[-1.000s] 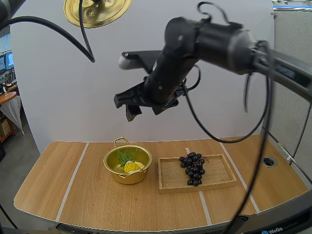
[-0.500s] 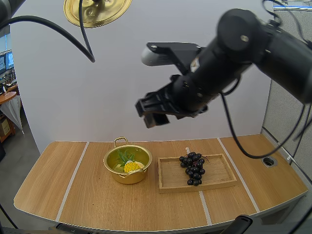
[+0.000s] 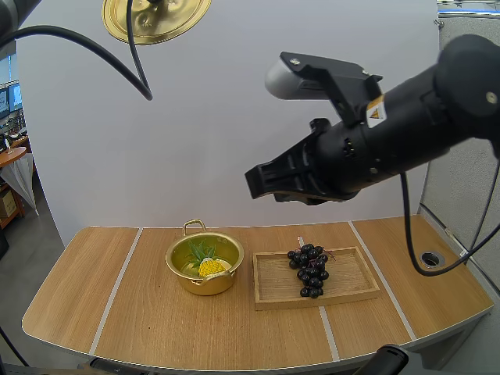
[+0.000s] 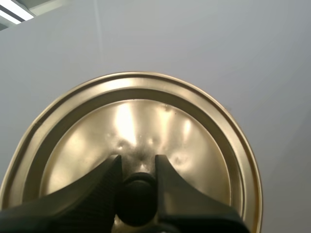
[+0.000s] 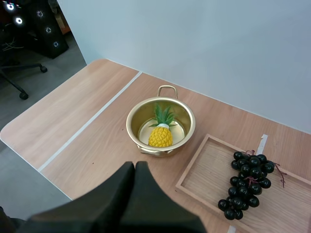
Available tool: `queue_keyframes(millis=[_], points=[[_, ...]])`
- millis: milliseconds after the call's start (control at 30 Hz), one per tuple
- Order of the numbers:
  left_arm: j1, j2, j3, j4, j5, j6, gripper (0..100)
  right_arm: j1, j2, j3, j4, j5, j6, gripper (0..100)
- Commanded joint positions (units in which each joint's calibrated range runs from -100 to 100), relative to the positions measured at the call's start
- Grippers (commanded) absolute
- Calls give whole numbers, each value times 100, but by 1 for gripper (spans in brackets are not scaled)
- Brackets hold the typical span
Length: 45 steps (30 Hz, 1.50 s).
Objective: Open the pot, put the pineapple inside, and close it
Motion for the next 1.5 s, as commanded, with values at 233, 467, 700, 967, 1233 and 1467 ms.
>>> queue_keyframes(millis=[233, 467, 700, 967, 1233, 1467], points=[[2, -35, -50, -7, -191, -23, 0, -1, -385, 14, -169, 0, 4, 0], [2, -35, -50, -7, -191, -23, 0, -1, -385, 14, -166, 0, 4, 0], [2, -75, -50, 19, 131, -23, 0, -1, -385, 14, -166, 0, 4, 0], [2, 25, -50, 39, 2244, 13, 0, -1, -385, 14, -166, 0, 4, 0], [2, 729, 75, 39, 3517, 323, 0, -1, -385, 14, -166, 0, 4, 0], [2, 1462, 153, 39, 3517, 535, 0, -1, -385, 14, -166, 0, 4, 0]])
